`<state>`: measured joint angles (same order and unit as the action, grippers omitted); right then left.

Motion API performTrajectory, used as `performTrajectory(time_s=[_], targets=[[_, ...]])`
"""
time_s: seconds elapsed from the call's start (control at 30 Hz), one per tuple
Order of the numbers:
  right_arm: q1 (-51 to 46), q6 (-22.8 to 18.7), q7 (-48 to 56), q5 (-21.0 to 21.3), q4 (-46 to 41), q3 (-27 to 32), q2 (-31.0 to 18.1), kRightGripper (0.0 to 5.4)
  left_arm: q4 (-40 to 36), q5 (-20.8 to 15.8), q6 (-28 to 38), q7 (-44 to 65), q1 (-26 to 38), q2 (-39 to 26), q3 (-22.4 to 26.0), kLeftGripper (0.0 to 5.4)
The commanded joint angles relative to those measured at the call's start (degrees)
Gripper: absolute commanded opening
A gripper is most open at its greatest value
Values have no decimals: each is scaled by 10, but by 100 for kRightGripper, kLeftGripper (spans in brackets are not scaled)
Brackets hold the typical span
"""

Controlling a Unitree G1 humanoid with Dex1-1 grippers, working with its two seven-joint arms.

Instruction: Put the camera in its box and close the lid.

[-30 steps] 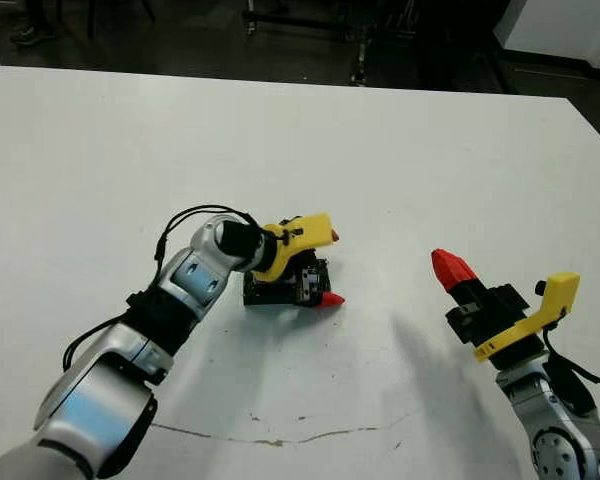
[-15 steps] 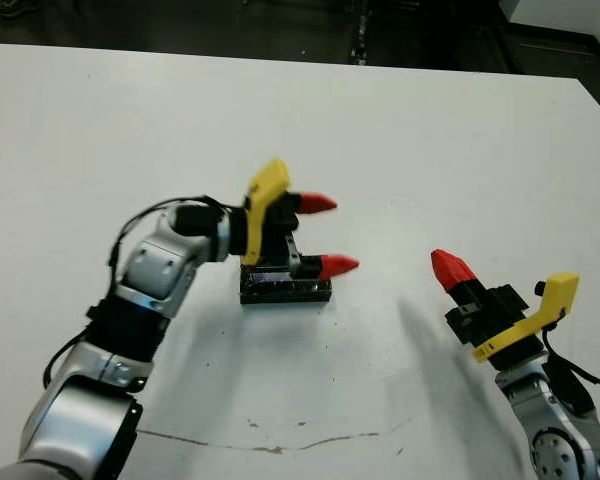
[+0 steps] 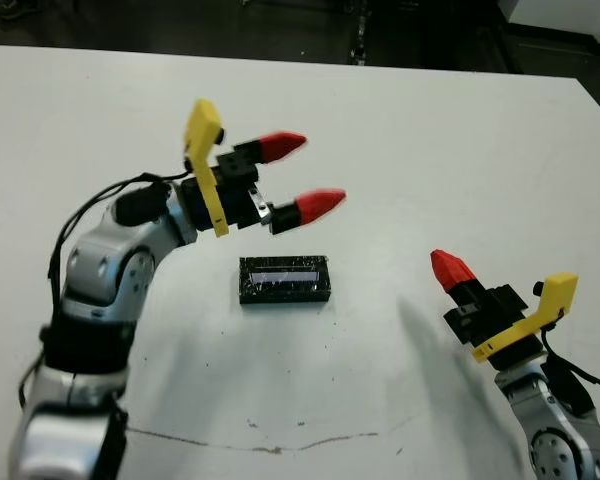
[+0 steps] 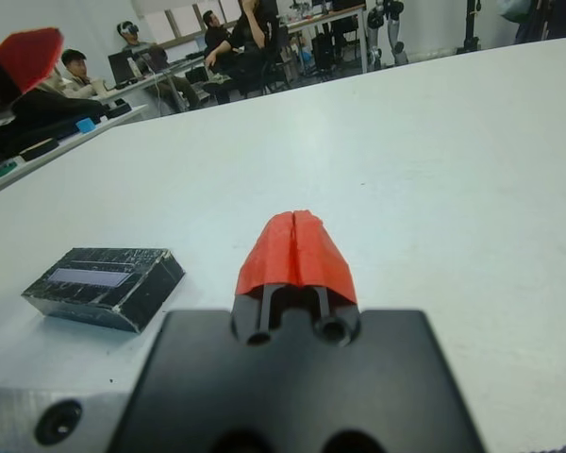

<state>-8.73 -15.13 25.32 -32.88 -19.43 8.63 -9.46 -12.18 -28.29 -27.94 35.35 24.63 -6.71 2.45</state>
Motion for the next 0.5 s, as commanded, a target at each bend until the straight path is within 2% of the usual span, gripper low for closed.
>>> performTrajectory(time_s=[0.03,0.3,0.37,0.5], targets=[[-2,-2,-2,1,0,1,-5,0,-26,27,55,-70,-58,38,1,497],[1,-10,-7,-2,-5,0,-7,0,-43,111,189,-87,-174,29,-55,375],[1,-11,-8,-2,-5,0,-7,0,-37,132,200,-90,-196,22,-71,347],[-1,-9,-8,-2,-4,0,-7,0,-23,179,174,-101,-232,2,-116,295]])
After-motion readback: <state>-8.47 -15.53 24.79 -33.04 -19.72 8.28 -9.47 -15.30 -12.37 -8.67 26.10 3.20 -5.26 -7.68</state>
